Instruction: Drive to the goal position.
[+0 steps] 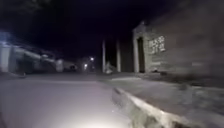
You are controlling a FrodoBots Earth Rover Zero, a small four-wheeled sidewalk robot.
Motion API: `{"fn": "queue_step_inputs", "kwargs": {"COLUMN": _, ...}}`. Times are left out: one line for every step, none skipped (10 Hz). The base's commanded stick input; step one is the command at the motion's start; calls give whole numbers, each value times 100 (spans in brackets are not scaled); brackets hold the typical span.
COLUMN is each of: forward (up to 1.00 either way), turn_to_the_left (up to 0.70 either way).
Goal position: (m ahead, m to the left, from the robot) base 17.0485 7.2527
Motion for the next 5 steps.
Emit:
{"fn": "queue_step_inputs", "kwargs": {"forward": 70, "turn_to_the_left": 0}}
{"fn": "queue_step_inputs", "kwargs": {"forward": 70, "turn_to_the_left": 0}}
{"fn": "queue_step_inputs", "kwargs": {"forward": 70, "turn_to_the_left": 0}}
{"fn": "queue_step_inputs", "kwargs": {"forward": 70, "turn_to_the_left": 0}}
{"fn": "queue_step_inputs", "kwargs": {"forward": 70, "turn_to_the_left": 0}}
